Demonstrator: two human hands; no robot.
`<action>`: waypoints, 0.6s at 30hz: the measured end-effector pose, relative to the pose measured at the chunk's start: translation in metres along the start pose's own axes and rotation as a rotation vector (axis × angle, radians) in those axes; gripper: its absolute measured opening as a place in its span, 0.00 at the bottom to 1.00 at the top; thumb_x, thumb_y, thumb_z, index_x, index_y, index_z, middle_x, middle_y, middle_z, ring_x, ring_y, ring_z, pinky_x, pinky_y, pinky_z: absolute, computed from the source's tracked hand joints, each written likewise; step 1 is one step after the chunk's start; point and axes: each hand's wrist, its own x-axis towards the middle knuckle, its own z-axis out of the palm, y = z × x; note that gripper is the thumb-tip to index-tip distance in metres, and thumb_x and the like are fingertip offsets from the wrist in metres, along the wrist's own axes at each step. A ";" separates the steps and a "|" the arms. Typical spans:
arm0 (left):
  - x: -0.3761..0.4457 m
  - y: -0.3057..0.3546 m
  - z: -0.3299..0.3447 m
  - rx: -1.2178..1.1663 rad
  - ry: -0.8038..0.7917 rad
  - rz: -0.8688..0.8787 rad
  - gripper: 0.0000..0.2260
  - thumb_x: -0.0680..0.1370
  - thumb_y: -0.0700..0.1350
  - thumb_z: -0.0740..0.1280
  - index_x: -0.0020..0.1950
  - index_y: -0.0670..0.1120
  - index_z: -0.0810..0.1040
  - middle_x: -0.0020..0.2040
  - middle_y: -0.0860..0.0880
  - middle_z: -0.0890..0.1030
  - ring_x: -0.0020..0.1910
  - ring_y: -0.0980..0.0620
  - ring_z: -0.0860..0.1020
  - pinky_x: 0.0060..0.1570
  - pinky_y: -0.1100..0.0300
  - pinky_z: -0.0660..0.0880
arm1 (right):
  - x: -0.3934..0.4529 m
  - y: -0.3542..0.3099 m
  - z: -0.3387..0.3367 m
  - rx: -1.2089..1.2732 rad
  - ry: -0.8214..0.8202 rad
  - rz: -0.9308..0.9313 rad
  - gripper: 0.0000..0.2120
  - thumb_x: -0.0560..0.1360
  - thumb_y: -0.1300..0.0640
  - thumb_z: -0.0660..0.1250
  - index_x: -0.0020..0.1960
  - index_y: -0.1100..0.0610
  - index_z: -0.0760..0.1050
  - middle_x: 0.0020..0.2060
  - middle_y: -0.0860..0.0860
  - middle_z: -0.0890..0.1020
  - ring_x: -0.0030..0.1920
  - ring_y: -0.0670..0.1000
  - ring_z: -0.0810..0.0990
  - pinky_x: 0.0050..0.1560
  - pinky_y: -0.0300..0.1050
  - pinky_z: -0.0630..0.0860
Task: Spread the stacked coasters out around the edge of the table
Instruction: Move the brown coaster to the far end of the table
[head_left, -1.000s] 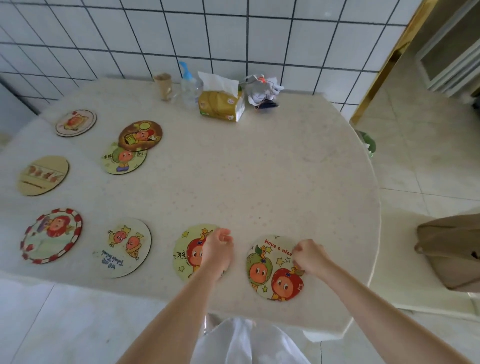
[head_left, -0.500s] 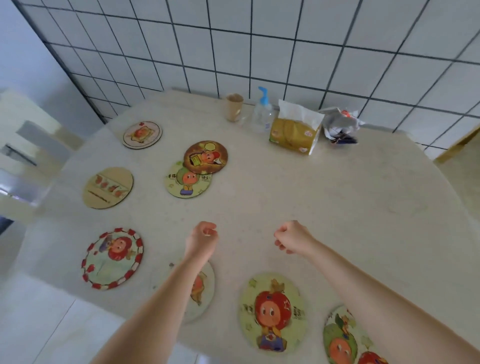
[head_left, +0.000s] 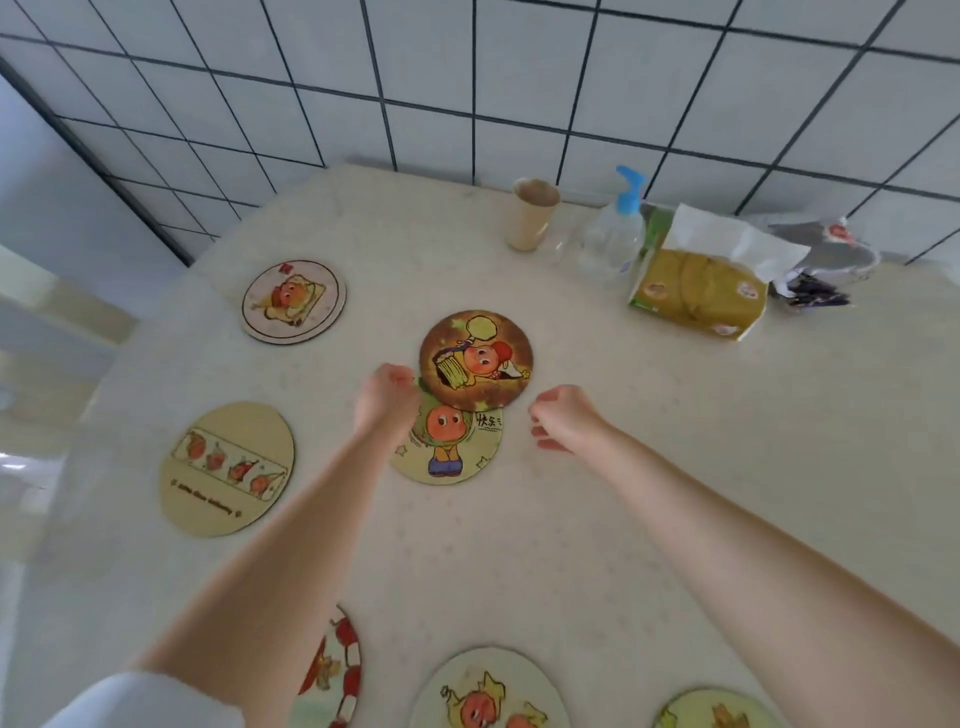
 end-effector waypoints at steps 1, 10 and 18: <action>0.011 0.005 0.002 -0.012 -0.009 0.003 0.11 0.75 0.36 0.60 0.41 0.52 0.75 0.38 0.54 0.72 0.41 0.49 0.72 0.33 0.60 0.66 | 0.007 -0.007 0.001 0.051 0.022 0.026 0.14 0.76 0.64 0.60 0.60 0.66 0.73 0.46 0.59 0.77 0.49 0.59 0.81 0.55 0.56 0.80; 0.055 0.027 0.021 -0.130 -0.032 -0.057 0.21 0.75 0.40 0.66 0.68 0.45 0.70 0.60 0.46 0.77 0.49 0.50 0.74 0.39 0.59 0.69 | 0.055 -0.033 0.015 0.323 0.070 0.166 0.15 0.76 0.63 0.64 0.62 0.65 0.71 0.54 0.61 0.79 0.48 0.56 0.80 0.54 0.53 0.81; 0.056 0.025 0.011 -0.352 -0.142 -0.120 0.02 0.74 0.45 0.70 0.46 0.49 0.79 0.32 0.51 0.79 0.25 0.54 0.74 0.24 0.65 0.70 | 0.053 -0.030 0.017 0.479 -0.099 0.139 0.10 0.78 0.65 0.60 0.39 0.60 0.71 0.28 0.53 0.66 0.28 0.51 0.66 0.36 0.46 0.74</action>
